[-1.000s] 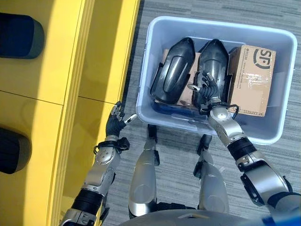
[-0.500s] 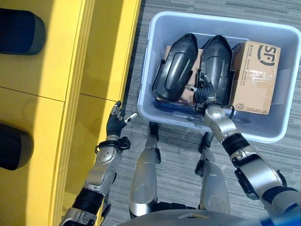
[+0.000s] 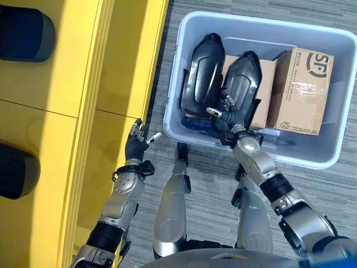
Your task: Move parts from the plastic box to the shelf.
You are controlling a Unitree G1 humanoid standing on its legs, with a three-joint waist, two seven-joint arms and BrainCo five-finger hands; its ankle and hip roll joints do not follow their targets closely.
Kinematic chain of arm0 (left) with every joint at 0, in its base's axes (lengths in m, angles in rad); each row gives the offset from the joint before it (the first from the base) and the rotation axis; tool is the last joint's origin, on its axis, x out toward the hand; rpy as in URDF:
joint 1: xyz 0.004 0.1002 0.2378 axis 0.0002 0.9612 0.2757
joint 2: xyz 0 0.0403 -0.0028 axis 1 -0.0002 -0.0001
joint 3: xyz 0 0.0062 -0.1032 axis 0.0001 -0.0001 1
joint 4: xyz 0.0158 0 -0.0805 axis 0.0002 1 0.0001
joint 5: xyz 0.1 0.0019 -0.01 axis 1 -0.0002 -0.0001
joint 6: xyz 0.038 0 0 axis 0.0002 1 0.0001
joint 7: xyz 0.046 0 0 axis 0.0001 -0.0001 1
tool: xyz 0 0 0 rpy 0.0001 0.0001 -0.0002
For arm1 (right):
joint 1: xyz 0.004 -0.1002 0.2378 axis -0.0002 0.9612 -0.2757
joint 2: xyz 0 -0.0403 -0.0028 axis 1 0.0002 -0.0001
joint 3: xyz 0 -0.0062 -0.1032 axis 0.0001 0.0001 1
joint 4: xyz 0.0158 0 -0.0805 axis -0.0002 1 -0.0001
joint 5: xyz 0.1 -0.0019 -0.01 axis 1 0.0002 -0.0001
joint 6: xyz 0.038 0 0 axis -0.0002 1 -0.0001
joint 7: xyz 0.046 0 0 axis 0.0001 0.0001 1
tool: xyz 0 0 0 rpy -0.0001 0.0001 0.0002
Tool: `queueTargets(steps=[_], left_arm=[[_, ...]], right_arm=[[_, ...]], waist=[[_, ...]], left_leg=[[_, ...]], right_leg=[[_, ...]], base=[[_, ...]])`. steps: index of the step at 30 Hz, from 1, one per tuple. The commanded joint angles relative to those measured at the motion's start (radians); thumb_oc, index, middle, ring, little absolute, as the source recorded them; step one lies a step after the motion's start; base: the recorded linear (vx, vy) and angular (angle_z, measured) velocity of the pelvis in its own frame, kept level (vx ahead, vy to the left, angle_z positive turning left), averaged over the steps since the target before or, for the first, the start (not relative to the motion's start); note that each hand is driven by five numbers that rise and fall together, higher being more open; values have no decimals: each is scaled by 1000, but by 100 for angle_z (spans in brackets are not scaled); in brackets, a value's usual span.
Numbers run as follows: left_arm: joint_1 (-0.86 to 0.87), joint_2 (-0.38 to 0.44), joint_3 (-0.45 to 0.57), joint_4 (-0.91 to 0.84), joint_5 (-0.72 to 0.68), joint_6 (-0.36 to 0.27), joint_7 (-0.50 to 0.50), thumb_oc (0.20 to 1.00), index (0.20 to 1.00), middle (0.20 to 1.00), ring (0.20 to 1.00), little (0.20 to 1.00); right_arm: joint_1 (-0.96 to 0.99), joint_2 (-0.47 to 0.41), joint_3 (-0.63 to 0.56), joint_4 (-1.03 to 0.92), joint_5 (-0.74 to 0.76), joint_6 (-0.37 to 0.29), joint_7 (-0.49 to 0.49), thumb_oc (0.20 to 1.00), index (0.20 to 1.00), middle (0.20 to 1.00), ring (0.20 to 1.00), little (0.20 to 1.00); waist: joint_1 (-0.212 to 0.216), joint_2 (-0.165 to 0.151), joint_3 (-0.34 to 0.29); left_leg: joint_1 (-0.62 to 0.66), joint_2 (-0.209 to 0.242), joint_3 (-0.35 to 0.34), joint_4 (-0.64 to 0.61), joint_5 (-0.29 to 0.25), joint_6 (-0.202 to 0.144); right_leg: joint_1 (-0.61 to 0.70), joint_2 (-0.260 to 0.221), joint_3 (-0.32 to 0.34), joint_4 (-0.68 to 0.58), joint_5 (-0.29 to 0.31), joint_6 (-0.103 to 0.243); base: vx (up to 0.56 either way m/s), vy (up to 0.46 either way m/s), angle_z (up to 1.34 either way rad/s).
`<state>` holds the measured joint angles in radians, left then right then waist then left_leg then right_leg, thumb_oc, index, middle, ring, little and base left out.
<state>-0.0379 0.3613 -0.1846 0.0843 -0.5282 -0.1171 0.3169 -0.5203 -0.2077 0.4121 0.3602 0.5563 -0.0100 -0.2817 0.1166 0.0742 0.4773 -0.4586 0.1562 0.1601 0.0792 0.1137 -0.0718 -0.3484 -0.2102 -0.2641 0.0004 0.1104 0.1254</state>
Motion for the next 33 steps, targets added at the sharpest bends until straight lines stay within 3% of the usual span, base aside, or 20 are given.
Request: queueTargets(steps=[1, 12, 20, 33], left_arm=[[14, 23, 17, -25, 1, -23, 20, 1000, 1000, 1000, 1000, 1000], [28, 11, 36, -30, 14, -14, 34, 1000, 1000, 1000, 1000, 1000], [48, 14, 45, -43, 29, -13, 45, 1000, 1000, 1000, 1000, 1000], [66, 19, 40, -49, 40, -22, 59, 1000, 1000, 1000, 1000, 1000]], right_arm=[[-8, 66, 44, -87, 40, -58, 63, 1000, 1000, 1000, 1000, 1000], [93, -39, -52, -450, -114, -114, 31, 1000, 1000, 1000, 1000, 1000], [180, -56, -102, -616, -173, -166, 14, 1000, 1000, 1000, 1000, 1000], [230, -53, -134, -613, -256, -169, -61, 1000, 1000, 1000, 1000, 1000]], waist=[[12, -27, -38], [-33, -48, -42], [-67, -62, -46], [-89, -63, -47]], left_leg=[[-59, 8, -12, 81, -34, -21], [-49, 15, 0, 79, -42, -20], [-49, 21, 6, 87, -48, -19], [-55, 23, 8, 94, -52, -18]], right_leg=[[-23, -52, -21, 82, -62, 32], [-33, -44, 0, 90, -65, 33], [-41, -39, 17, 93, -66, 35], [-54, -36, 25, 102, -68, 36]], base=[[0, 0, 0], [1, 2, -1], [-2, 0, -4], [1, 1, -2]])
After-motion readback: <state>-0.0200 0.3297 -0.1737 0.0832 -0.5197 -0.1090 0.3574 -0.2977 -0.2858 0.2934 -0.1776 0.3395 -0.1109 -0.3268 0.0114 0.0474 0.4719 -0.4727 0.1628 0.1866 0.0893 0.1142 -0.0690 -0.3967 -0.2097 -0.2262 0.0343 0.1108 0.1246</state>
